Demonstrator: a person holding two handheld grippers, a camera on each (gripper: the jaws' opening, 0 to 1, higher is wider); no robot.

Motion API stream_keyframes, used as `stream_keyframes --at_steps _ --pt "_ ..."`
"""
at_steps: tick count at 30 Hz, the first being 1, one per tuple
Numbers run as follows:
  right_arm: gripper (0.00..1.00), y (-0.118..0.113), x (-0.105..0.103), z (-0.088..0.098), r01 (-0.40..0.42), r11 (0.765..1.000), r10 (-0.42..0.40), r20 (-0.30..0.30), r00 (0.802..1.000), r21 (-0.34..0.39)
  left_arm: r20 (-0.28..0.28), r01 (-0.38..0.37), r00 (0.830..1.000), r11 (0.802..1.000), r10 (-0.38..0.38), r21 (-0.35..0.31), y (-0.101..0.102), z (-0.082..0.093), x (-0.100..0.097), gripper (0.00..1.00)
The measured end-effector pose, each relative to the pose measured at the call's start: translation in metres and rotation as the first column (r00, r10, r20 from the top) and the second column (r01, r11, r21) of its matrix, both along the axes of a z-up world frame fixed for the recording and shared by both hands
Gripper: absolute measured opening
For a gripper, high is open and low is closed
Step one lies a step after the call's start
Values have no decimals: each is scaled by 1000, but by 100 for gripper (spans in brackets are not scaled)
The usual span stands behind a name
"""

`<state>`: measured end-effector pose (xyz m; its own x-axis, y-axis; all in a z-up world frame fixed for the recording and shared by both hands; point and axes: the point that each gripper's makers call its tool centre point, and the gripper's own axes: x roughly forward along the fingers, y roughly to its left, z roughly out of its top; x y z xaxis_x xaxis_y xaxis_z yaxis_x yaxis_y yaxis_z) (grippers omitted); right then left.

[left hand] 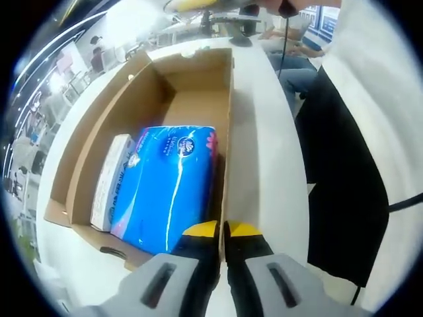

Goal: Operate the shoe box by opening the lid, removing the specified soft item, and placing it in the target area until the item is outside and the box remains undamaged.

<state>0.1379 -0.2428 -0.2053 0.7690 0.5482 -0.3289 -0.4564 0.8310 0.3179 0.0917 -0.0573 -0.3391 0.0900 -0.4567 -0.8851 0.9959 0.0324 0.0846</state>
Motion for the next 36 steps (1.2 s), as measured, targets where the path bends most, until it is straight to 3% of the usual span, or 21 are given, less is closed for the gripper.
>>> stream_keyframes --at_steps 4,6,7,8,10,12,17,18,20,21,22,23,26,32,34,35,36 --pt "17 -4 1 -1 -2 1000 2 -11 1000 18 6 -7 1000 1000 7 2 0 1 0 3" --pt "17 -9 3 -1 13 1000 -13 -3 1000 -3 3 -6 1000 1000 6 2 1 1 0 3" --pt "17 -14 6 -1 14 999 -13 28 1000 -52 0 -7 1000 1000 7 3 1 1 -1 3" --pt "17 -17 5 -4 11 997 -10 14 1000 -83 0 -7 1000 1000 7 2 1 1 -1 3" --pt "17 -18 7 -2 11 998 -11 0 1000 -58 0 -7 1000 1000 7 3 1 0 -1 3" --pt "17 -25 8 -1 7 994 -5 21 1000 -109 2 -9 1000 1000 9 1 1 0 -1 3" --pt "17 -37 9 2 31 993 -29 21 999 -112 8 -1 1000 1000 1 -2 2 0 -1 3" --pt "17 -40 9 1 46 994 -46 5 999 -104 2 -3 1000 1000 3 -3 2 0 0 3" --pt "17 -44 4 1 152 983 -132 -179 975 103 -2 -2 1000 1000 2 -1 2 0 -1 3" --pt "17 -48 6 4 170 977 -147 -173 974 126 -1 2 1000 1000 -2 0 3 0 -1 2" --pt "17 -60 10 8 181 982 -176 -84 981 60 1 4 1000 1000 -4 -1 3 0 -1 2" --pt "17 -66 10 9 185 983 -185 -51 981 9 2 6 1000 1000 -6 -2 3 -1 -1 2" --pt "17 -72 2 7 191 982 -190 -105 976 -9 6 4 1000 1000 -4 -3 3 -1 -1 3" --pt "17 -100 -5 20 237 961 -248 -61 967 -141 14 -1 1000 1000 1 -11 4 0 -1 3" --pt "17 -102 -10 24 228 964 -239 -76 968 -135 23 2 1000 1000 -2 -15 4 0 -2 2" --pt "17 -103 -11 25 234 963 -246 -83 966 -132 39 47 998 999 -46 -14 3 1 -2 2" --pt "17 -106 -12 25 243 961 -256 -89 963 -134 28 31 999 999 -31 -14 3 1 -2 2"
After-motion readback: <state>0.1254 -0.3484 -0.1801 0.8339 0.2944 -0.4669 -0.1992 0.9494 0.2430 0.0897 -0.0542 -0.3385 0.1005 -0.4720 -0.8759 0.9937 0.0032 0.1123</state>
